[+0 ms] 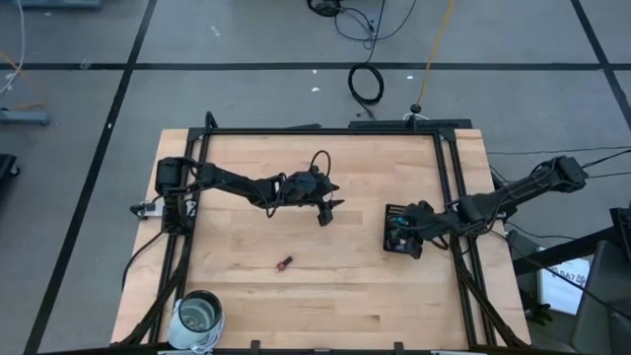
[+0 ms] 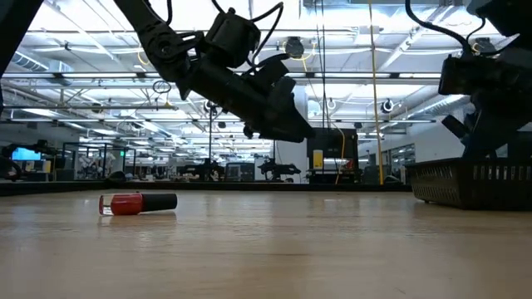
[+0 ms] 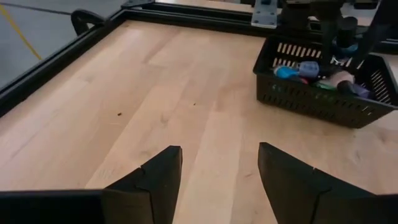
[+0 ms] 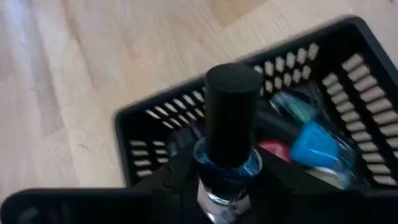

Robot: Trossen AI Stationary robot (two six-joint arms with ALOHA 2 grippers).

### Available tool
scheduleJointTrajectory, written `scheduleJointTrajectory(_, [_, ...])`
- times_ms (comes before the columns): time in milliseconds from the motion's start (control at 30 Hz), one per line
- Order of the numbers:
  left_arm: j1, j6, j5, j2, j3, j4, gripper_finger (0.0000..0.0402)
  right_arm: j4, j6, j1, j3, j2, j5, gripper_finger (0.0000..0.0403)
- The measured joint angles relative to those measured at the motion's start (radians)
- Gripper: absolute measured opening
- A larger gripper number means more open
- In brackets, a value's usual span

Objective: Pick & Place Nail Polish
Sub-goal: Put the dark blue nail polish into the black basket, then put the red nail polish into the black basket

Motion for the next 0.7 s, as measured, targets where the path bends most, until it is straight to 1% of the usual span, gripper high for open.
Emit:
scheduleJointTrajectory(167, [0.0, -0.004, 0.0, 0.0, 0.0, -0.001, 0.0196, 0.011, -0.002, 0.0, 0.0, 0.0, 0.001, 0.0138])
scheduleJointTrajectory(267, [0.0, -0.057, 0.0, 0.0, 0.0, 0.005, 0.0193, 0.035, -0.044, 0.0, 0.0, 0.0, 0.011, 0.0146])
scheduleJointTrajectory(400, [0.0, -0.16, 0.005, 0.0, 0.0, 0.011, 0.0197, 0.069, -0.129, -0.001, 0.0, 0.0, 0.079, 0.015])
scheduleJointTrajectory(467, [0.0, -0.147, 0.052, -0.002, 0.0, -0.01, 0.0201, 0.112, -0.164, -0.001, 0.0, 0.0, 0.107, 0.0149])
scheduleJointTrajectory(533, [-0.004, -0.101, 0.127, -0.025, 0.0, -0.082, 0.0203, 0.166, -0.206, -0.002, 0.0, 0.0, 0.11, 0.0147])
scheduleJointTrajectory(600, [-0.022, -0.064, 0.167, -0.059, 0.016, -0.192, 0.0204, 0.226, -0.257, -0.002, 0.0, 0.0, 0.11, 0.0145])
scheduleJointTrajectory(667, [-0.051, -0.031, 0.153, -0.105, 0.037, -0.357, 0.0203, 0.288, -0.305, -0.002, 0.0, -0.001, 0.11, 0.0143])
scheduleJointTrajectory(700, [-0.07, -0.016, 0.123, -0.122, 0.059, -0.451, 0.0202, 0.317, -0.328, -0.002, 0.0, 0.0, 0.109, 0.0143])
